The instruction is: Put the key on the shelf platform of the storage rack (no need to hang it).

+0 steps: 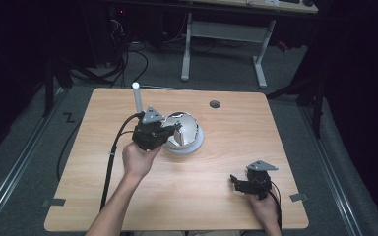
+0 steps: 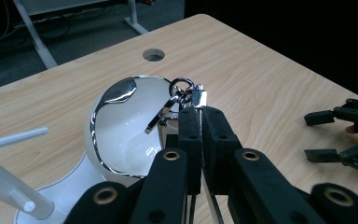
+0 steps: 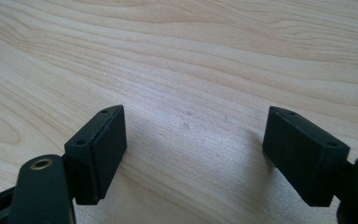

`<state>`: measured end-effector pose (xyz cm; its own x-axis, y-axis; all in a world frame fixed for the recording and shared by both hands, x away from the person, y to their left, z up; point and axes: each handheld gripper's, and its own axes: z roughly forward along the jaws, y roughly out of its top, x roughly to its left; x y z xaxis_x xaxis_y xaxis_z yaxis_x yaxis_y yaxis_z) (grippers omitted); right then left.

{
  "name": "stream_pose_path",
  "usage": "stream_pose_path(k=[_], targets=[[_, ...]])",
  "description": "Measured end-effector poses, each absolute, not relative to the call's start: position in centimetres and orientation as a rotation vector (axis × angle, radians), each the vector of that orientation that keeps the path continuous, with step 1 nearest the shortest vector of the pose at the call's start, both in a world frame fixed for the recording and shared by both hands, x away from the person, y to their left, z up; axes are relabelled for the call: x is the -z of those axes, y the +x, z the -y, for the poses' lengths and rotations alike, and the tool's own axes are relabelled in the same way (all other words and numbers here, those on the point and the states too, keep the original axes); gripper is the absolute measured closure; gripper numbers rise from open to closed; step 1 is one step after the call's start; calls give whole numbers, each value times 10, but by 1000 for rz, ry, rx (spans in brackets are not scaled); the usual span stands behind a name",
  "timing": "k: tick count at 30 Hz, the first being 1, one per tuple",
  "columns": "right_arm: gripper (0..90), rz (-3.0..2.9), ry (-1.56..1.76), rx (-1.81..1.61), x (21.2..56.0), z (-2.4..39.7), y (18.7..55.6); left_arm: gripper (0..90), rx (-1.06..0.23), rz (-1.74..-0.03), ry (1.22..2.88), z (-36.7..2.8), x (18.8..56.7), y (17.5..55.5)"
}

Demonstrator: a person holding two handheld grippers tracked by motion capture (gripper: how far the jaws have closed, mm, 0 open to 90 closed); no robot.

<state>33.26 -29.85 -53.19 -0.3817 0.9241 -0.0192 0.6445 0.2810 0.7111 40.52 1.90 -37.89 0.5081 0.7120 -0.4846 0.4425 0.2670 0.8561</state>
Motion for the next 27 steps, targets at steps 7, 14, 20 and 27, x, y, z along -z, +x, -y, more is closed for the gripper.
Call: stream_pose_path(k=[7, 14, 20, 27], targets=[[219, -2125, 1409, -871, 532, 298, 333, 868, -266, -1134, 1376, -18, 386, 417], [219, -2124, 1409, -872, 532, 298, 333, 868, -282, -1153, 1394, -13, 395, 425], [219, -2123, 1409, -873, 532, 298, 333, 868, -285, -1162, 1402, -9, 401, 431], [219, -2123, 1410, -873, 532, 298, 333, 867, -285, -1184, 1415, -4, 409, 439]])
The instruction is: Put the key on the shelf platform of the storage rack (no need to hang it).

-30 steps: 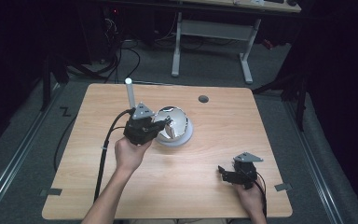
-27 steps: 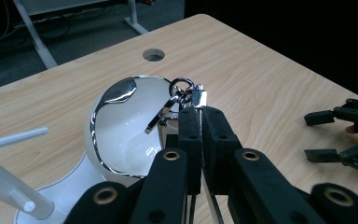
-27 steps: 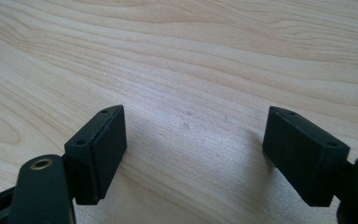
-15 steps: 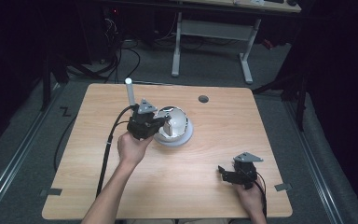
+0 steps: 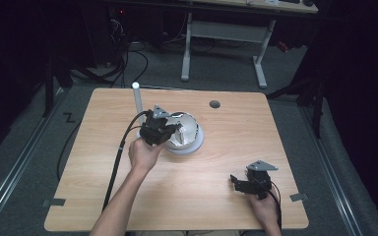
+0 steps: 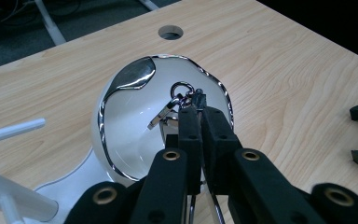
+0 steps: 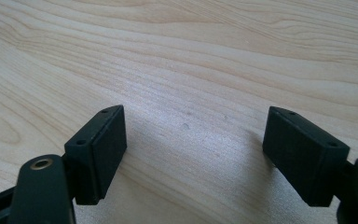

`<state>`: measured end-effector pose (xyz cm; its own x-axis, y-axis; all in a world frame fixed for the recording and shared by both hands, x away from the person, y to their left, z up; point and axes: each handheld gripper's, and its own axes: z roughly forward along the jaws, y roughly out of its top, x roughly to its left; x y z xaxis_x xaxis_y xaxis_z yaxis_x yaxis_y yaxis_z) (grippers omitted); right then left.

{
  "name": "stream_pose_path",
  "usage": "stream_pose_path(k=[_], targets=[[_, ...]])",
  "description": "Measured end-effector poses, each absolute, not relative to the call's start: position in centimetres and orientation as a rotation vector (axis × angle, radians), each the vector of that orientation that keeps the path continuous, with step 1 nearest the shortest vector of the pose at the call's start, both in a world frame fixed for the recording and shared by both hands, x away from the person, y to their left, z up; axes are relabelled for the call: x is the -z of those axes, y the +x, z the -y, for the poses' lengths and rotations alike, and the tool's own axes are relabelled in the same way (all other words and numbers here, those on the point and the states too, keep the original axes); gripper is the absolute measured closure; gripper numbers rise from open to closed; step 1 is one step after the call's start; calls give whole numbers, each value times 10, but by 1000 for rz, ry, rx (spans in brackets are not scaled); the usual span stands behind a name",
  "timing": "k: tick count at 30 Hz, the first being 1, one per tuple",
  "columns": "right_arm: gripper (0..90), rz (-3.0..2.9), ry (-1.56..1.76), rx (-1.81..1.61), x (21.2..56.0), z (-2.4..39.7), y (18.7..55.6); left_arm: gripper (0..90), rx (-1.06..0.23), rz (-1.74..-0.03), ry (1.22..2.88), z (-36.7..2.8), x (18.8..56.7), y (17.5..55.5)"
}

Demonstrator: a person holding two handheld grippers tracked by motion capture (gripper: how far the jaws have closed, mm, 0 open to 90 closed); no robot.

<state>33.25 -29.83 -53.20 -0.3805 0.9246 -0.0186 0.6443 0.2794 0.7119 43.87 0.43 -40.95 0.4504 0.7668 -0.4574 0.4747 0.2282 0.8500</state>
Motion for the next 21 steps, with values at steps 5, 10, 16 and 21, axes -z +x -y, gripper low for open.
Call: stream_pose_path(k=[5, 10, 16, 21], targets=[[219, -2123, 1410, -873, 532, 298, 333, 867, -287, -1195, 1426, 0, 416, 443], [219, -2123, 1410, -873, 532, 298, 332, 867, -287, -1203, 1428, 3, 420, 448], [219, -2123, 1410, -872, 532, 298, 332, 867, -285, -1217, 1427, 6, 424, 453], [219, -2123, 1410, -872, 532, 298, 332, 867, -285, -1228, 1420, 9, 428, 458]])
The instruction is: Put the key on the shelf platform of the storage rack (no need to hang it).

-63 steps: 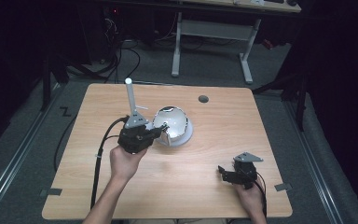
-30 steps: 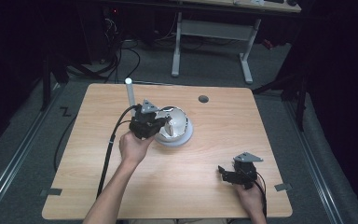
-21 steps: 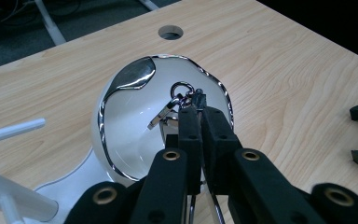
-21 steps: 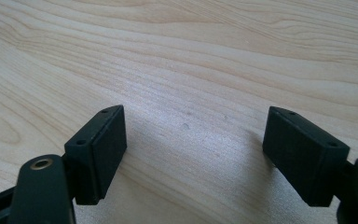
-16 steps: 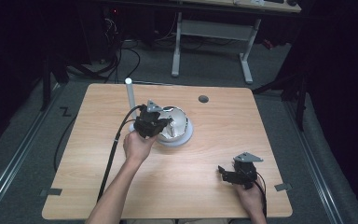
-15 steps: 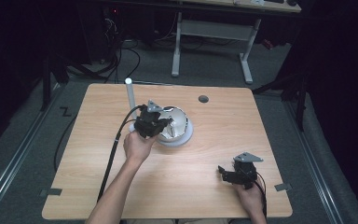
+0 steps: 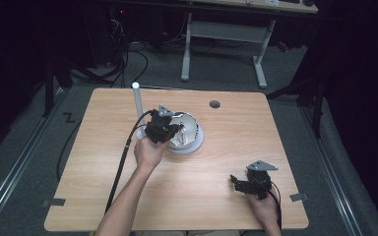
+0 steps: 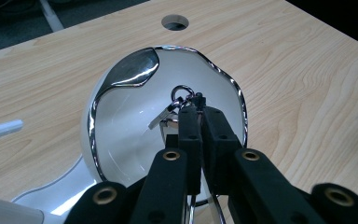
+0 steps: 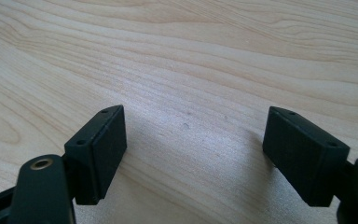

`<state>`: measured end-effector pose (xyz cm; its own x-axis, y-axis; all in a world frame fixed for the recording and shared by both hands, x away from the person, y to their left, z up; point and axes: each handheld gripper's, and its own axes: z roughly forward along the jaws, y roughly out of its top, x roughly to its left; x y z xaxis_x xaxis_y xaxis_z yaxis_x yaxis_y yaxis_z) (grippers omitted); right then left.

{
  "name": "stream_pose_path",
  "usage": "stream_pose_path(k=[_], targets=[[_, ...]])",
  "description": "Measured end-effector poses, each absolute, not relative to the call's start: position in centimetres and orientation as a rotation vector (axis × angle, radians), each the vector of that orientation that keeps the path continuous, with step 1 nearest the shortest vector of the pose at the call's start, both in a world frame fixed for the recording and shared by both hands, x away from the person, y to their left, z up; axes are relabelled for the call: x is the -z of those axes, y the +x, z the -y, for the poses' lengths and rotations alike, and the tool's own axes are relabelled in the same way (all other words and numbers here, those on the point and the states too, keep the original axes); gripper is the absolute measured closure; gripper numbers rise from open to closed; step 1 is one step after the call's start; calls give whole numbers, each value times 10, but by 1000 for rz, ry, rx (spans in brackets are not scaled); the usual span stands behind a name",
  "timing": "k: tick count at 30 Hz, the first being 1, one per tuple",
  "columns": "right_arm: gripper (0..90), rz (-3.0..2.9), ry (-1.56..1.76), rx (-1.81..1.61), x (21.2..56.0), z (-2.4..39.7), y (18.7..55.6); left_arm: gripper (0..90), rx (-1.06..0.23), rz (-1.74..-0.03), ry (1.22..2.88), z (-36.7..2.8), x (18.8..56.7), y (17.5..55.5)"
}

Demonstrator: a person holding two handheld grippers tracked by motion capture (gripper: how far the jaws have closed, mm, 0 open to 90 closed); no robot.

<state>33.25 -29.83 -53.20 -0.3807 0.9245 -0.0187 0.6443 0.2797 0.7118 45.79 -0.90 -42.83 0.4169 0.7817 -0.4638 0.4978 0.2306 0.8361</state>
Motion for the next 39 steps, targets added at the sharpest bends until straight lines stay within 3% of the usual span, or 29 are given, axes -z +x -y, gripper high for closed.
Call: stream_pose_path(k=[39], targets=[[219, -2124, 1410, -872, 532, 298, 332, 823, -318, -1275, 1402, 27, 453, 484]])
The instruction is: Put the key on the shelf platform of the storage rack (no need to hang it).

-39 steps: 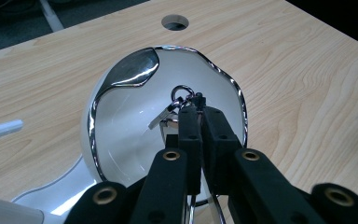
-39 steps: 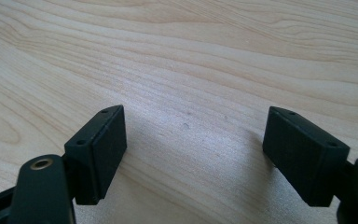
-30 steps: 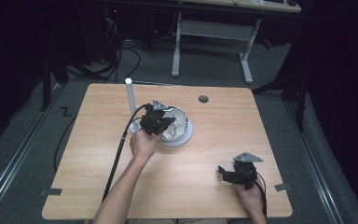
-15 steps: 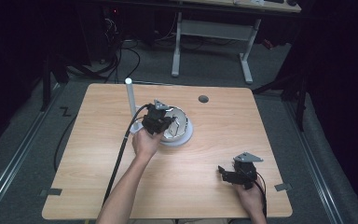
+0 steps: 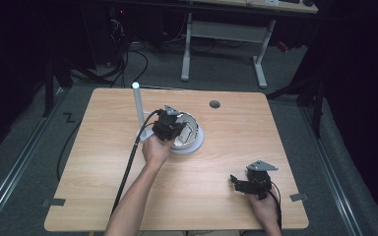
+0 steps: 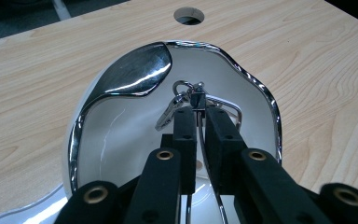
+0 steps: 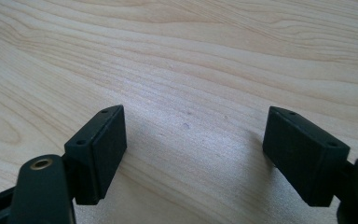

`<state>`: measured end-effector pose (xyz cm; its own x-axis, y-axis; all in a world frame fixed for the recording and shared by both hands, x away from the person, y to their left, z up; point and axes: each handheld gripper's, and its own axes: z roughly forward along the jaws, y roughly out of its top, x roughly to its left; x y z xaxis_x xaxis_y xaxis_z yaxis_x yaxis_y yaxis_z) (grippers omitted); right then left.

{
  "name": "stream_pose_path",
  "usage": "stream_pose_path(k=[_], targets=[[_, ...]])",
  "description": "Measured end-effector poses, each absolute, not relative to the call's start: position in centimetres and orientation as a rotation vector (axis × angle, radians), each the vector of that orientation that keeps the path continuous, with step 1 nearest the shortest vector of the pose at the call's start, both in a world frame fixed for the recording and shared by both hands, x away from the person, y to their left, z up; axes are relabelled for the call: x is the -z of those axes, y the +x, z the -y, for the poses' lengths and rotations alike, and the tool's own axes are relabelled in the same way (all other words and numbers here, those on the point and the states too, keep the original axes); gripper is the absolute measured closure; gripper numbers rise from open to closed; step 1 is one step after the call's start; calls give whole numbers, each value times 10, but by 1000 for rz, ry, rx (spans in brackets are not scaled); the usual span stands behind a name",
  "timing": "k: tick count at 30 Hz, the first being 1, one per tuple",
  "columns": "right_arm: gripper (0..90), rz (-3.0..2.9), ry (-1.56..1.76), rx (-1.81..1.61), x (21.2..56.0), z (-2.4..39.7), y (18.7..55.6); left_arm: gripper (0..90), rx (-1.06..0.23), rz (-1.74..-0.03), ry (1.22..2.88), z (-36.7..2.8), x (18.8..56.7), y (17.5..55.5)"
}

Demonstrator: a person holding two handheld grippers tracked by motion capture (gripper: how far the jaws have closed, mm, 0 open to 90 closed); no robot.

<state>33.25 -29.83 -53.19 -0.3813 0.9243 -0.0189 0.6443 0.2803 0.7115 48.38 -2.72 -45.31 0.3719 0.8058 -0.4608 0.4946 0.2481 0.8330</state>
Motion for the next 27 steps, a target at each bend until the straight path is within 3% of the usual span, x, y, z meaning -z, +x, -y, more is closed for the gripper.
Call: stream_pose_path(k=[3, 17, 27], targets=[[219, -2124, 1411, -872, 532, 298, 332, 807, -319, -1273, 1404, 27, 454, 484], [219, -2125, 1410, -872, 532, 298, 332, 564, -360, -1253, 1421, 24, 448, 478], [219, -2125, 1410, -872, 532, 298, 332, 495, -357, -1237, 1399, 12, 435, 468]])
